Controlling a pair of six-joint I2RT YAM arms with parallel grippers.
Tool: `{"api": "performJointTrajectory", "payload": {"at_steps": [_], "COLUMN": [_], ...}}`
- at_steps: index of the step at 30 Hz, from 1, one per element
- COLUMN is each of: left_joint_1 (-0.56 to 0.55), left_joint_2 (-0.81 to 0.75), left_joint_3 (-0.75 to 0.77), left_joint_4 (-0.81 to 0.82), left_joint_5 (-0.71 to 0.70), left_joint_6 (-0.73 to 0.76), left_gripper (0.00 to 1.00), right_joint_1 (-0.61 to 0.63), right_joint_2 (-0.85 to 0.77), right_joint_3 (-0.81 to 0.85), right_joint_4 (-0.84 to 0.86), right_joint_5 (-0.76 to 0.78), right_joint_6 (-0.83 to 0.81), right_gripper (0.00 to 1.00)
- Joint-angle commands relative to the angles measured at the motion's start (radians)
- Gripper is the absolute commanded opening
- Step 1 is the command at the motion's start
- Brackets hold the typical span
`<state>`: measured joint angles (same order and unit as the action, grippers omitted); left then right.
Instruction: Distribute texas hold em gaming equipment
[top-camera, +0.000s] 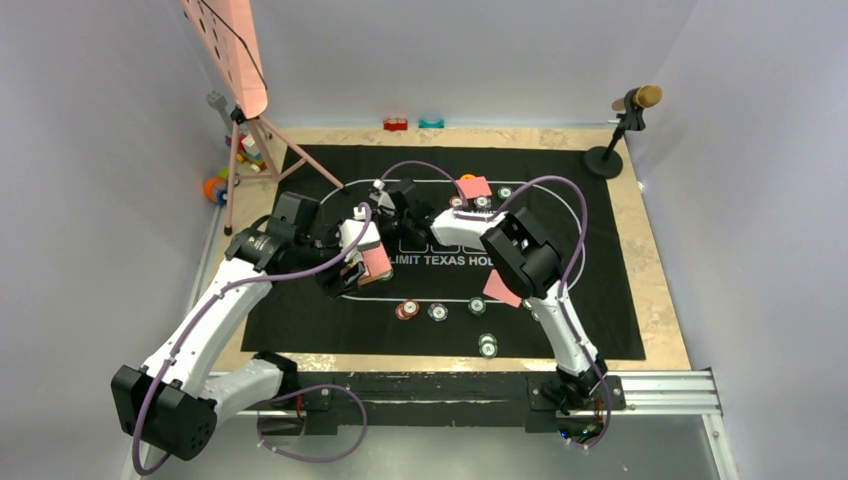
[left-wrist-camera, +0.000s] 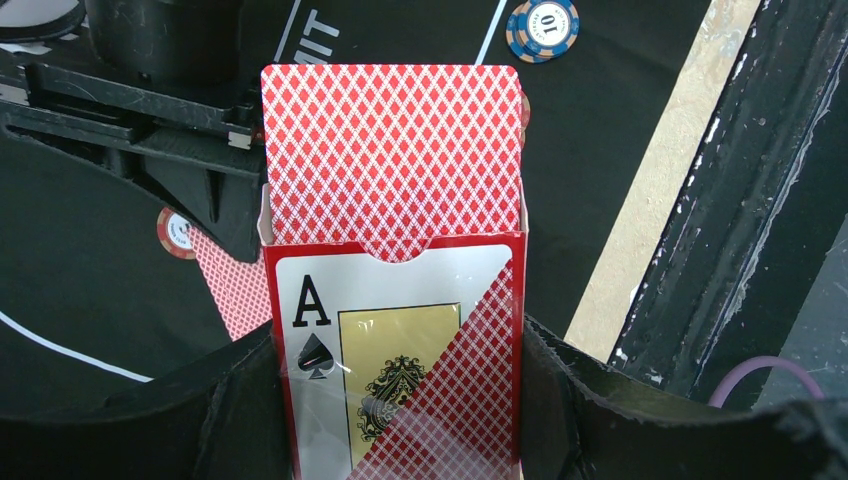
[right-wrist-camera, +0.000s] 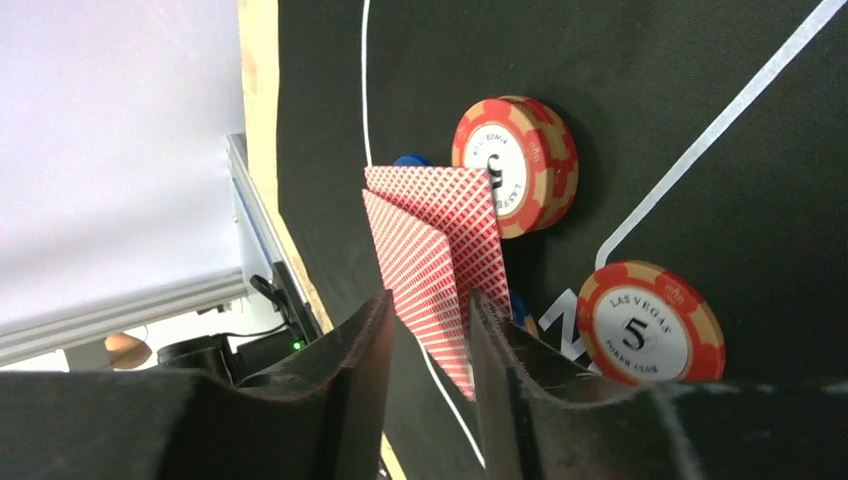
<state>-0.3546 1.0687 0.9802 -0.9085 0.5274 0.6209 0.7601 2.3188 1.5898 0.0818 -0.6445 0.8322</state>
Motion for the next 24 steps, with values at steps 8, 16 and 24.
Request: {"api": "performJointTrajectory", "payload": {"at_steps": [8, 16, 24], "left_joint_1": [0.005, 0.006, 0.006], "left_joint_2": [-0.032, -0.036, -0.022], "left_joint_3": [0.027, 0.025, 0.022], "left_joint_4": [0.013, 0.012, 0.023], "left_joint_5": [0.026, 0.02, 0.023], "left_joint_6": [-0.007, -0.004, -0.007], "left_gripper": [0.46, 0.46, 0.46], "right_joint_1": [-0.039, -0.141, -0.205], "right_joint_2": [-0.263, -0.474, -0.693], "right_joint_3": [-0.083, -0.28, -0.501], "right_joint_4": [-0.079, -0.099, 0.07], "right_joint_5": [0.035, 0.024, -0.076], "right_joint_6": [-0.114, -0.146, -0.096], "right_gripper": [0.59, 0.78, 0.93]}}
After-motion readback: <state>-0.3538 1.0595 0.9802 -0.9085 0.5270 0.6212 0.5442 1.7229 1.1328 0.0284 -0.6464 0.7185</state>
